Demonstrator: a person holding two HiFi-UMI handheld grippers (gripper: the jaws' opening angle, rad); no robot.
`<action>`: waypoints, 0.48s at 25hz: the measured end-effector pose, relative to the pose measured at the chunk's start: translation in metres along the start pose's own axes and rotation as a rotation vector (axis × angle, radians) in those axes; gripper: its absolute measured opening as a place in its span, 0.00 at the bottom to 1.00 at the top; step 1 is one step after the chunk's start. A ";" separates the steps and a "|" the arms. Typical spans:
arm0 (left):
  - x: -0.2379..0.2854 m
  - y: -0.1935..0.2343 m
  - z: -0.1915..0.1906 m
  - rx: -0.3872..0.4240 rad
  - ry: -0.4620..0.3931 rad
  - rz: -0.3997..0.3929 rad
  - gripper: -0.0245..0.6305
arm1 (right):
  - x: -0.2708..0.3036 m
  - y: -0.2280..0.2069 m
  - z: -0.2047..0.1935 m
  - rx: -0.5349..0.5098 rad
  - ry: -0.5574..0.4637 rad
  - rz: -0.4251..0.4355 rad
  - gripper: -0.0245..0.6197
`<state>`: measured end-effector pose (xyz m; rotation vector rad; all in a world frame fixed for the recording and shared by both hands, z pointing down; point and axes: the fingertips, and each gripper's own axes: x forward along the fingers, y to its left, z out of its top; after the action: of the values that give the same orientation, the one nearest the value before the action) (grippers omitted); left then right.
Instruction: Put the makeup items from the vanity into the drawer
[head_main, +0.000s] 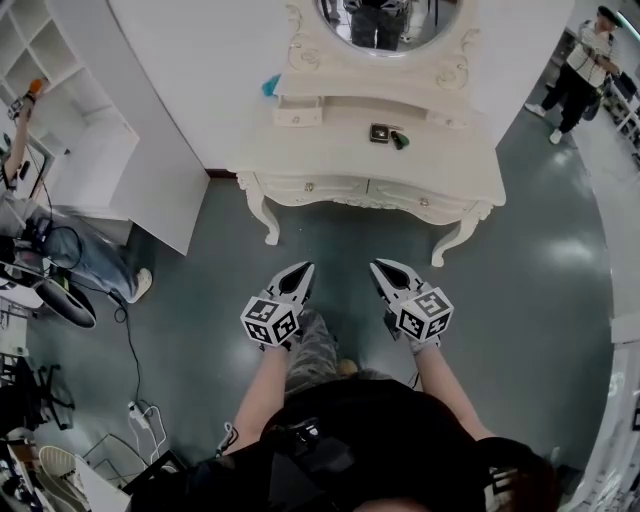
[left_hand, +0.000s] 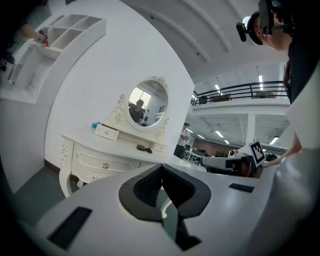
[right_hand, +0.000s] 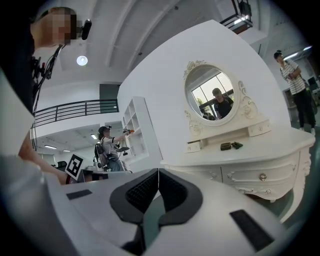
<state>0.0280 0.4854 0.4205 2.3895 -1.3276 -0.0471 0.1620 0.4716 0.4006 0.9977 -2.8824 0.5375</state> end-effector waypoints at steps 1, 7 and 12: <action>0.007 0.005 0.003 0.000 -0.002 0.002 0.06 | 0.006 -0.005 0.001 0.003 0.000 -0.001 0.07; 0.064 0.041 0.025 0.020 0.010 -0.034 0.06 | 0.053 -0.048 0.008 0.032 0.017 -0.049 0.07; 0.108 0.081 0.051 0.025 0.035 -0.075 0.06 | 0.102 -0.079 0.030 0.039 0.023 -0.084 0.07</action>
<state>0.0102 0.3423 0.4211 2.4494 -1.2297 -0.0102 0.1316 0.3428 0.4122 1.1043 -2.8055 0.5971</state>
